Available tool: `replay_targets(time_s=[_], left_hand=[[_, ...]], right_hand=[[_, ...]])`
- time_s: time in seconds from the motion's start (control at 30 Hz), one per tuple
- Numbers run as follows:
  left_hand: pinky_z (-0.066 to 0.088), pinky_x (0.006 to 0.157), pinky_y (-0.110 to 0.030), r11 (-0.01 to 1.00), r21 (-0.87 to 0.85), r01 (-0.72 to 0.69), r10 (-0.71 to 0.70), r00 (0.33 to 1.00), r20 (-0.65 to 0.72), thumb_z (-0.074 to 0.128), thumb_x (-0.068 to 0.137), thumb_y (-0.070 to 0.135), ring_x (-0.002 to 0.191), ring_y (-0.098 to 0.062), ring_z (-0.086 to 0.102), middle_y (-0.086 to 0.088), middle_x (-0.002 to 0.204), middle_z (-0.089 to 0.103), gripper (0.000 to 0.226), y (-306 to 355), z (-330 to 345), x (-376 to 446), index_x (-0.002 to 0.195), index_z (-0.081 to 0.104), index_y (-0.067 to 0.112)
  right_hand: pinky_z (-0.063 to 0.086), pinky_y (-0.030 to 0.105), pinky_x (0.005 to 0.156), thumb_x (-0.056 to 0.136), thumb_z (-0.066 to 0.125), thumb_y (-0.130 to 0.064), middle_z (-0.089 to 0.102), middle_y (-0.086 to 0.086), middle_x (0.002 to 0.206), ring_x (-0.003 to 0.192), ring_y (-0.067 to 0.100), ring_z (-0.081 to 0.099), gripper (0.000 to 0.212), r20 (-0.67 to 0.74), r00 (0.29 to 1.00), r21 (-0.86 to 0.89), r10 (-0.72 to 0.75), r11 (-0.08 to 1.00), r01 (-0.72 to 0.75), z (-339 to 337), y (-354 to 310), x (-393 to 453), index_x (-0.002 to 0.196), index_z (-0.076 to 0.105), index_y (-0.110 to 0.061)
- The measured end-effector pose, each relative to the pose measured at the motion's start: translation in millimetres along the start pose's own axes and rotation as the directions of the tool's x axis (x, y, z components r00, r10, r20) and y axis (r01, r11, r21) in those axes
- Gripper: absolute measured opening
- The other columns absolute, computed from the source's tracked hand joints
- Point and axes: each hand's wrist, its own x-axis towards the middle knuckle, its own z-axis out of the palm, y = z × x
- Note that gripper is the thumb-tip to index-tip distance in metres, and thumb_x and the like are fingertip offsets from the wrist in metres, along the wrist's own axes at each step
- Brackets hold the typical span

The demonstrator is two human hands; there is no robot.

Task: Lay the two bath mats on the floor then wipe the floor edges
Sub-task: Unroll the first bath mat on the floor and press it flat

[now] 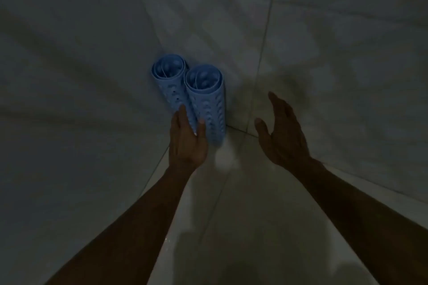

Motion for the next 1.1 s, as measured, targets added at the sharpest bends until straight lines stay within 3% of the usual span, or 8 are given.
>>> replay_targets(time_s=[0.23, 0.43, 0.53, 0.63, 0.77, 0.93, 1.03, 1.1], left_hand=[[0.035, 0.118, -0.047, 0.938, -0.151, -0.311, 0.28, 0.94, -0.192, 0.052, 0.101, 0.048, 0.143, -0.017, 0.041, -0.002, 0.157, 0.042, 0.068, -63.9, 62.7, 60.4, 0.156, 0.03, 0.017], [0.033, 0.12, -0.044, 0.889, -0.209, -0.408, 0.338, 0.891, -0.302, 0.065, 0.093, 0.051, 0.145, -0.012, 0.036, 0.002, 0.16, 0.036, 0.085, -79.4, 89.4, 95.6, 0.158, 0.022, 0.02], [0.034, 0.119, -0.037, 0.861, -0.242, -0.446, 0.357, 0.872, -0.335, 0.069, 0.09, 0.045, 0.142, -0.008, 0.038, 0.002, 0.159, 0.038, 0.086, -77.3, 93.3, 102.5, 0.158, 0.023, 0.017], [0.036, 0.118, -0.035, 0.856, -0.283, -0.432, 0.335, 0.881, -0.334, 0.072, 0.088, 0.046, 0.141, -0.008, 0.04, 0.001, 0.158, 0.039, 0.089, -76.8, 96.3, 106.5, 0.157, 0.024, 0.016], [0.041, 0.115, -0.032, 0.846, -0.326, -0.421, 0.324, 0.893, -0.314, 0.073, 0.087, 0.044, 0.138, -0.008, 0.045, 0.002, 0.155, 0.043, 0.086, -77.7, 94.5, 109.8, 0.154, 0.026, 0.017], [0.046, 0.109, -0.025, 0.812, -0.378, -0.445, 0.322, 0.881, -0.345, 0.074, 0.089, 0.037, 0.132, -0.006, 0.053, 0.002, 0.148, 0.053, 0.074, -80.7, 97.2, 108.5, 0.149, 0.037, 0.016], [0.051, 0.102, -0.022, 0.803, -0.401, -0.441, 0.312, 0.884, -0.347, 0.077, 0.088, 0.037, 0.122, -0.002, 0.059, 0.003, 0.139, 0.06, 0.067, -73.3, 96.7, 99.7, 0.143, 0.046, 0.014], [0.054, 0.092, -0.017, 0.795, -0.451, -0.406, 0.284, 0.906, -0.315, 0.079, 0.086, 0.033, 0.11, 0.005, 0.064, 0.008, 0.125, 0.066, 0.054, -60.1, 96.0, 89.4, 0.132, 0.056, 0.015]], right_hand=[[0.027, 0.039, 0.119, 0.095, 0.063, -0.022, 0.024, 0.006, 0.163, 0.148, 0.023, 0.026, 0.082, 0.003, 0.996, 0.109, -0.085, 0.99, 0.084, 101.5, 55.5, 41.3, 0.158, 0.012, -0.023], [0.02, 0.026, 0.118, 0.089, 0.073, -0.027, 0.026, 0.003, 0.162, 0.147, 0.017, 0.026, 0.093, -0.037, 0.97, 0.179, -0.242, 0.953, 0.244, 173.6, 86.4, 79.5, 0.158, 0.012, -0.017], [0.032, 0.035, 0.119, 0.093, 0.071, -0.022, 0.039, 0.006, 0.156, 0.14, 0.012, 0.04, 0.08, -0.05, 0.938, 0.323, -0.343, 0.883, 0.34, 190.3, 83.8, 95.0, 0.156, 0.024, -0.013], [0.043, 0.021, 0.107, 0.097, 0.063, -0.005, 0.046, 0.007, 0.147, 0.123, -0.005, 0.053, 0.061, -0.069, 0.922, 0.38, -0.382, 0.844, 0.378, 196.7, 76.4, 102.1, 0.149, 0.032, -0.007], [0.048, 0.042, 0.105, 0.091, 0.072, -0.013, 0.053, 0.011, 0.139, 0.125, 0.018, 0.055, 0.07, -0.149, 0.924, 0.317, -0.353, 0.868, 0.383, 210.0, 83.3, 107.6, 0.145, 0.028, -0.022], [0.051, 0.037, 0.1, 0.092, 0.069, -0.011, 0.054, 0.009, 0.135, 0.123, 0.018, 0.056, 0.068, -0.22, 0.905, 0.245, -0.365, 0.877, 0.413, 214.0, 87.0, 103.4, 0.141, 0.028, -0.033], [0.05, 0.049, 0.101, 0.091, 0.069, -0.012, 0.054, 0.016, 0.135, 0.125, 0.027, 0.056, 0.061, -0.189, 0.91, 0.249, -0.368, 0.879, 0.407, 200.9, 88.8, 89.1, 0.142, 0.037, -0.015], [0.051, 0.045, 0.101, 0.087, 0.073, -0.014, 0.056, 0.018, 0.135, 0.124, 0.027, 0.058, 0.066, -0.164, 0.93, 0.293, -0.33, 0.884, 0.365, 181.3, 90.5, 72.8, 0.141, 0.038, -0.001]])
